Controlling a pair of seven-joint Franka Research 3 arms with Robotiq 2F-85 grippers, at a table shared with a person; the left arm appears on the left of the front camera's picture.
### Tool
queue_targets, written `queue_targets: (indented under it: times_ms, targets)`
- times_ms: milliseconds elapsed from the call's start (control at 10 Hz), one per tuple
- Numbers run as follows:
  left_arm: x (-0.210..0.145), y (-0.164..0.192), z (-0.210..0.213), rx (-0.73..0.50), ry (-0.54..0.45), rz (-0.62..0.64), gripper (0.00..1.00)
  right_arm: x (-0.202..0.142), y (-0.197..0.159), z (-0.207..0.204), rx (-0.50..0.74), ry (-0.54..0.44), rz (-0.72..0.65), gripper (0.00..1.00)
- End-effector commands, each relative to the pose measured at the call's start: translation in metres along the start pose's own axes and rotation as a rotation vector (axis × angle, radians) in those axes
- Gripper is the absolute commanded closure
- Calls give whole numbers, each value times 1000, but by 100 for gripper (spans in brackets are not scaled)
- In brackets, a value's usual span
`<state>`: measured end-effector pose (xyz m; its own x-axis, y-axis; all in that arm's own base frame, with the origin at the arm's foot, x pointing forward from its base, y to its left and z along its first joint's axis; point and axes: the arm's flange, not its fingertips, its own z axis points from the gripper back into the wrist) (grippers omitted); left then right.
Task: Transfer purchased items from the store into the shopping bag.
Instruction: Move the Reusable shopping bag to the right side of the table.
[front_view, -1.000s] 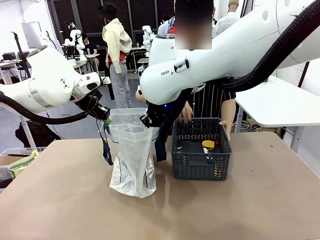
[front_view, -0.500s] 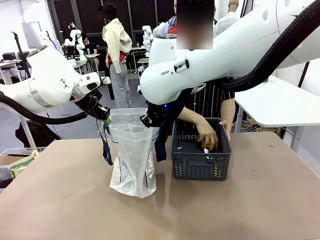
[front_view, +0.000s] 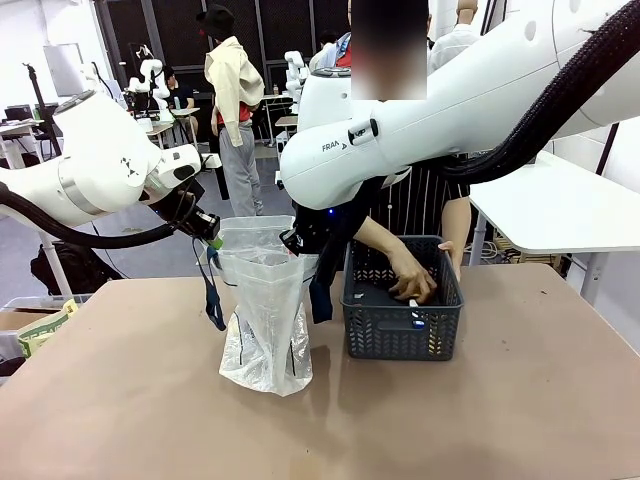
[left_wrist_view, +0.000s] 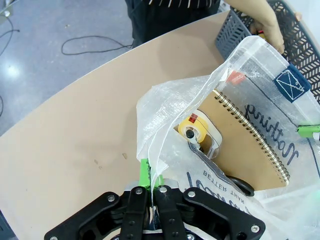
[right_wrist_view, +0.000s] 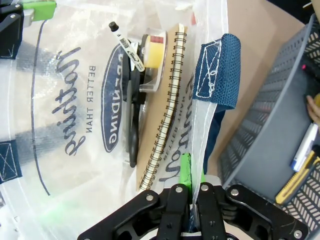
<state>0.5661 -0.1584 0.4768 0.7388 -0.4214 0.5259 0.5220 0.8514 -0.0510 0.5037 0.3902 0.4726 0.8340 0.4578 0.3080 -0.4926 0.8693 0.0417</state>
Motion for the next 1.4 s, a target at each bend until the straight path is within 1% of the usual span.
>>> queue_targets:
  times_ms: [0,1300]
  targets:
    - [0,2,1,2,-1,2,100,-2,0,-1,-1,-1,0,100]
    - [0,2,1,2,-1,2,100,-2,0,-1,-1,-1,0,100]
